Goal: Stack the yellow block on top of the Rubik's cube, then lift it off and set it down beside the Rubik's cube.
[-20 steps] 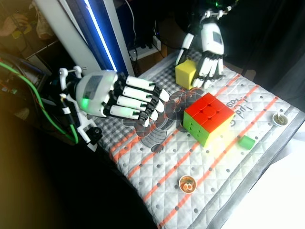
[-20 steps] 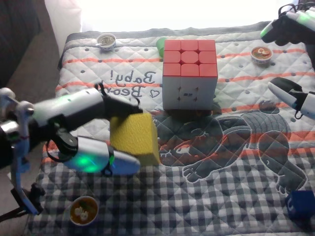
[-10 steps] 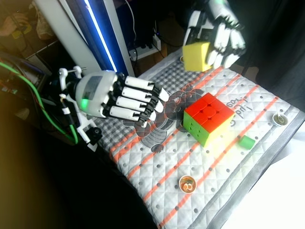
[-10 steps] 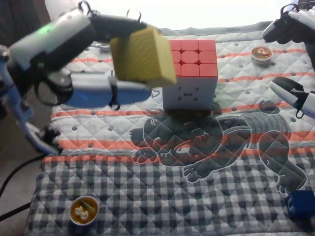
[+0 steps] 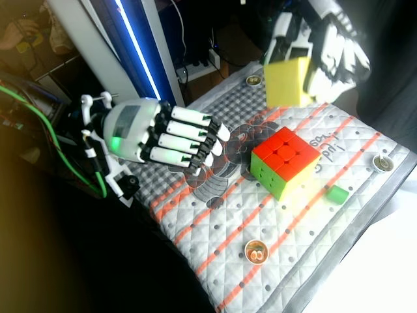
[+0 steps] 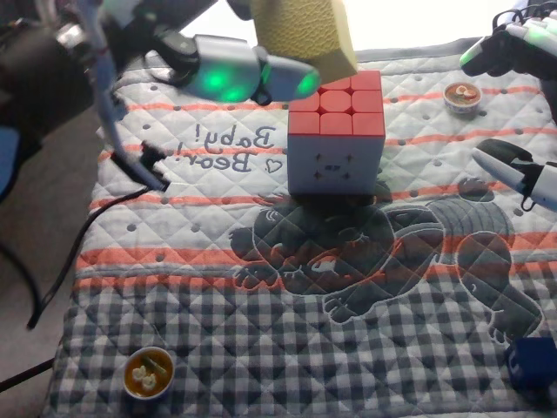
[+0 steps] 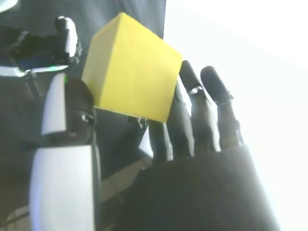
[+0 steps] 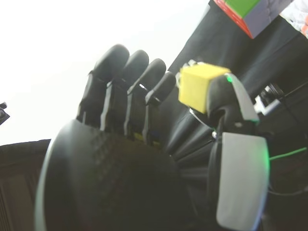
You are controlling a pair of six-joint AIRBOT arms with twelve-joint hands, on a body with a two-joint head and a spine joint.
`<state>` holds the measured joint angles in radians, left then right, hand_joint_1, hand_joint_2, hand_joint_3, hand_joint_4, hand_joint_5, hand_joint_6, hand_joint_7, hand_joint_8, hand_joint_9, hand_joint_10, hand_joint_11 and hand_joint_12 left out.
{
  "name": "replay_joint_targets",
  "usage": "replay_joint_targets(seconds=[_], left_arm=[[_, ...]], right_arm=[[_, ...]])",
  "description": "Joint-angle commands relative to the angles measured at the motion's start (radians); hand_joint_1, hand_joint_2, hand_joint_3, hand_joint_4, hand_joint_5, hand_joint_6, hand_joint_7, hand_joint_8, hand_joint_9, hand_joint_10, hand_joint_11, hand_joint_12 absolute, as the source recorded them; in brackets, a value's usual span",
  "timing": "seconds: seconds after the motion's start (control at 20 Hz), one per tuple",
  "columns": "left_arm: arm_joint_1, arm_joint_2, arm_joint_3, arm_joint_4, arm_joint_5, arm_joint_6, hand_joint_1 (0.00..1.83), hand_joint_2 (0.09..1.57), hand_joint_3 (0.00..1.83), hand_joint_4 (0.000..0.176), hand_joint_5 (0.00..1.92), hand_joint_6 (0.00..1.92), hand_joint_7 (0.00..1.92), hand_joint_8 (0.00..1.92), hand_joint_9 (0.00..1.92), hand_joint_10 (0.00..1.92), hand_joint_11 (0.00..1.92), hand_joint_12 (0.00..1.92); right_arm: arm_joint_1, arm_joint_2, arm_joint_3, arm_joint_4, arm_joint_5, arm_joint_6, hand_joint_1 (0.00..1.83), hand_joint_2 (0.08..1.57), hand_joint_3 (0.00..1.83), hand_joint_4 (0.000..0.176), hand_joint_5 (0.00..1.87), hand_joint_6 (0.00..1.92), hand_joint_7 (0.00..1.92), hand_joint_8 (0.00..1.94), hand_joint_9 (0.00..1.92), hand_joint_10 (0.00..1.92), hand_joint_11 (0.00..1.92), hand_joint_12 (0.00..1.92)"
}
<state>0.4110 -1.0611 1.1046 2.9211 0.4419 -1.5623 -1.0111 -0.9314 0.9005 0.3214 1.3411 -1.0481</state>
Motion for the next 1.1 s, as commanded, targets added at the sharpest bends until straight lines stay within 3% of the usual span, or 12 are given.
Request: replay_joint_targets(seconds=[0.0, 0.2, 0.3, 0.4, 0.45, 0.5, 0.7, 0.85, 0.95, 1.0, 1.05], left_arm=[[-0.026, -0.017, 0.017, 0.009, 0.073, -0.006, 1.14, 1.16, 0.0, 0.0, 0.89, 1.13, 0.75, 0.08, 0.31, 0.69, 0.0, 1.59], [-0.068, -0.103, 0.131, -0.004, -0.059, -0.007, 1.1, 1.15, 0.0, 0.0, 0.92, 1.1, 0.73, 0.06, 0.3, 0.62, 0.0, 1.46], [-0.075, -0.136, 0.174, -0.013, -0.105, -0.007, 1.14, 1.13, 0.0, 0.0, 0.94, 1.05, 0.75, 0.02, 0.37, 0.41, 0.0, 1.34], [-0.082, -0.164, 0.209, -0.011, -0.15, -0.007, 1.13, 1.16, 0.0, 0.0, 0.89, 1.13, 0.64, 0.0, 0.29, 0.26, 0.0, 1.09], [-0.088, -0.171, 0.219, -0.006, -0.168, -0.007, 1.13, 1.17, 0.0, 0.0, 0.87, 1.16, 0.6, 0.0, 0.28, 0.18, 0.0, 0.94], [-0.09, -0.174, 0.223, 0.0, -0.184, -0.007, 1.13, 1.17, 0.0, 0.0, 0.87, 1.15, 0.57, 0.0, 0.28, 0.14, 0.0, 0.95], [-0.099, -0.187, 0.237, 0.028, -0.224, -0.007, 1.13, 1.16, 0.0, 0.0, 0.88, 1.15, 0.53, 0.0, 0.27, 0.04, 0.0, 0.67], [-0.105, -0.195, 0.241, 0.048, -0.239, -0.007, 1.14, 1.15, 0.0, 0.0, 0.91, 1.1, 0.43, 0.0, 0.23, 0.01, 0.0, 0.6], [-0.106, -0.197, 0.241, 0.053, -0.241, -0.007, 1.06, 1.17, 0.0, 0.0, 0.86, 1.16, 0.4, 0.0, 0.23, 0.0, 0.0, 0.75], [-0.106, -0.197, 0.239, 0.052, -0.239, -0.007, 0.95, 1.09, 0.0, 0.0, 0.7, 0.68, 0.41, 0.0, 0.24, 0.01, 0.0, 0.85], [-0.106, -0.197, 0.237, 0.053, -0.237, -0.007, 0.92, 1.06, 0.0, 0.0, 0.71, 0.4, 0.36, 0.0, 0.2, 0.0, 0.0, 0.79]], right_arm=[[0.005, -0.001, 0.007, -0.022, 0.123, 0.003, 1.05, 1.01, 0.2, 0.0, 0.39, 0.96, 0.38, 1.07, 0.27, 1.35, 0.13, 1.81], [0.005, -0.004, 0.012, -0.025, 0.114, 0.003, 1.04, 1.01, 0.19, 0.0, 0.4, 1.02, 0.37, 1.12, 0.27, 1.36, 0.15, 1.83], [0.005, -0.005, 0.014, -0.027, 0.112, 0.003, 1.06, 1.02, 0.18, 0.0, 0.39, 1.02, 0.35, 1.14, 0.25, 1.38, 0.13, 1.84], [0.005, -0.006, 0.017, -0.029, 0.107, 0.003, 1.05, 1.03, 0.17, 0.0, 0.39, 1.03, 0.37, 1.12, 0.27, 1.37, 0.15, 1.82], [0.005, -0.007, 0.018, -0.029, 0.106, 0.003, 1.04, 1.03, 0.16, 0.0, 0.39, 1.02, 0.37, 1.1, 0.27, 1.35, 0.16, 1.81], [0.005, -0.007, 0.019, -0.03, 0.105, 0.003, 1.05, 1.03, 0.15, 0.0, 0.4, 1.0, 0.38, 1.1, 0.27, 1.36, 0.15, 1.82], [0.005, -0.011, 0.024, -0.031, 0.097, 0.003, 1.07, 1.04, 0.13, 0.0, 0.4, 0.94, 0.39, 1.02, 0.25, 1.32, 0.1, 1.8], [0.005, -0.013, 0.026, -0.032, 0.093, 0.003, 1.08, 1.06, 0.11, 0.0, 0.37, 0.98, 0.37, 1.04, 0.25, 1.35, 0.13, 1.81], [0.005, -0.014, 0.027, -0.032, 0.091, 0.004, 1.06, 1.06, 0.1, 0.0, 0.39, 0.96, 0.38, 1.05, 0.26, 1.35, 0.14, 1.8], [0.005, -0.014, 0.028, -0.031, 0.091, 0.004, 1.07, 1.06, 0.1, 0.0, 0.4, 0.96, 0.39, 1.06, 0.26, 1.35, 0.14, 1.8], [0.005, -0.014, 0.028, -0.031, 0.091, 0.004, 1.07, 1.06, 0.09, 0.0, 0.4, 0.95, 0.39, 1.05, 0.26, 1.35, 0.13, 1.8]])
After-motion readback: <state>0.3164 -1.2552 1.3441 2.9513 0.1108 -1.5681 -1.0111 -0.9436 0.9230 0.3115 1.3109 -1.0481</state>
